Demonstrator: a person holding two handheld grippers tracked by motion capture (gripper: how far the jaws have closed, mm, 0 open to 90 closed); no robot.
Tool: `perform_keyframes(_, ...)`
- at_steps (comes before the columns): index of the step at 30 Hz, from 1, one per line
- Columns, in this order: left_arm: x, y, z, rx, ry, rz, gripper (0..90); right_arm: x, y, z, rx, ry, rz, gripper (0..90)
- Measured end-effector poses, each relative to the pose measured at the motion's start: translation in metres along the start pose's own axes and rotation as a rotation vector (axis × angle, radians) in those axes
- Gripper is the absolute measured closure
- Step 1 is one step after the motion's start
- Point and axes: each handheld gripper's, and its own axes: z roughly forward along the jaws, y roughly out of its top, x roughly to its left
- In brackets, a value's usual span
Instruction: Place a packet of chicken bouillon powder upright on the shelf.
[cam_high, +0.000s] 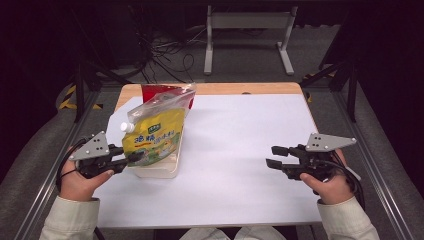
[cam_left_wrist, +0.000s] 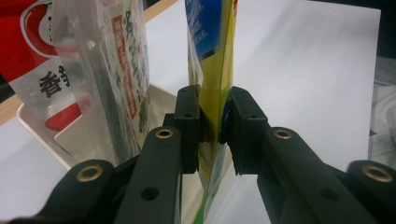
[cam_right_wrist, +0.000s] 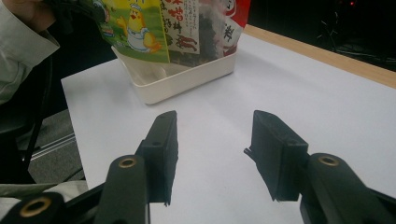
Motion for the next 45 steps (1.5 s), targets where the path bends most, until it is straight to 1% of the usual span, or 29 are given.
perform_keyframes(7, 0.003, -0.005, 0.002, 0.008, -0.029, 0.001, 75.8, 0.0, 0.0, 0.001, 0.003, 0.002, 0.002, 50.6)
perform_keyframes(11, 0.005, -0.008, 0.003, -0.011, -0.055, 0.001, 76.0, 0.0, -0.001, 0.002, 0.004, 0.007, 0.004, 50.2)
perform_keyframes(12, 0.006, -0.009, 0.002, -0.024, -0.065, -0.002, 76.0, 0.0, -0.001, 0.002, 0.006, 0.006, 0.005, 49.9)
perform_keyframes(13, 0.006, -0.009, 0.002, -0.024, -0.065, -0.002, 76.0, 0.0, -0.001, 0.002, 0.006, 0.006, 0.005, 49.9)
perform_keyframes(17, 0.008, -0.011, 0.003, -0.029, -0.09, -0.005, 76.0, 0.0, -0.001, 0.003, 0.007, 0.003, 0.005, 49.7)
perform_keyframes(18, 0.009, -0.012, 0.006, -0.014, -0.09, -0.011, 76.2, 0.0, -0.001, 0.003, 0.008, 0.005, 0.005, 49.6)
perform_keyframes(19, 0.009, -0.012, 0.006, -0.014, -0.09, -0.011, 76.3, 0.0, -0.001, 0.003, 0.008, 0.005, 0.005, 49.6)
perform_keyframes(20, 0.009, -0.013, 0.008, 0.007, -0.077, -0.01, 76.4, 0.0, -0.002, 0.003, 0.01, 0.006, 0.005, 49.6)
perform_keyframes(22, 0.009, -0.014, 0.011, 0.026, -0.08, -0.015, 76.4, 0.0, -0.001, 0.003, 0.01, 0.006, 0.004, 49.6)
perform_keyframes(24, 0.01, -0.014, 0.012, 0.033, -0.079, -0.018, 76.5, 0.0, -0.002, 0.003, 0.009, 0.007, 0.005, 49.4)
perform_keyframes(27, 0.013, -0.018, 0.016, 0.047, -0.07, -0.036, 76.5, 0.0, -0.002, 0.003, 0.01, 0.005, 0.006, 49.4)
perform_keyframes(31, 0.017, -0.026, 0.022, 0.047, -0.081, -0.066, 76.8, 0.0, -0.002, 0.003, 0.011, 0.007, 0.007, 49.2)
perform_keyframes(32, 0.018, -0.03, 0.025, 0.051, -0.088, -0.081, 76.8, 0.0, -0.002, 0.004, 0.012, 0.007, 0.006, 49.0)
perform_keyframes(37, 0.022, -0.036, 0.027, 0.051, -0.088, -0.1, 76.9, 0.0, -0.002, 0.004, 0.012, 0.006, 0.008, 49.0)
perform_keyframes(39, 0.023, -0.039, 0.028, 0.064, -0.08, -0.109, 76.9, 0.0, -0.002, 0.004, 0.014, 0.006, 0.007, 48.9)
perform_keyframes(40, 0.024, -0.04, 0.028, 0.073, -0.075, -0.116, 76.9, 0.0, -0.002, 0.004, 0.014, 0.005, 0.006, 48.7)
perform_keyframes(41, 0.024, -0.042, 0.029, 0.086, -0.073, -0.136, 76.9, 0.0, -0.002, 0.004, 0.014, 0.005, 0.006, 48.6)
perform_keyframes(42, 0.025, -0.043, 0.03, 0.116, -0.061, -0.16, 77.0, 0.0, -0.003, 0.005, 0.014, 0.005, 0.007, 48.6)
perform_keyframes(43, 0.024, -0.043, 0.03, 0.129, -0.054, -0.167, 77.1, 0.0, -0.003, 0.005, 0.015, 0.003, 0.007, 48.4)
perform_keyframes(45, 0.022, -0.041, 0.032, 0.173, -0.037, -0.164, 77.3, -0.001, -0.003, 0.004, 0.014, 0.003, 0.006, 48.3)
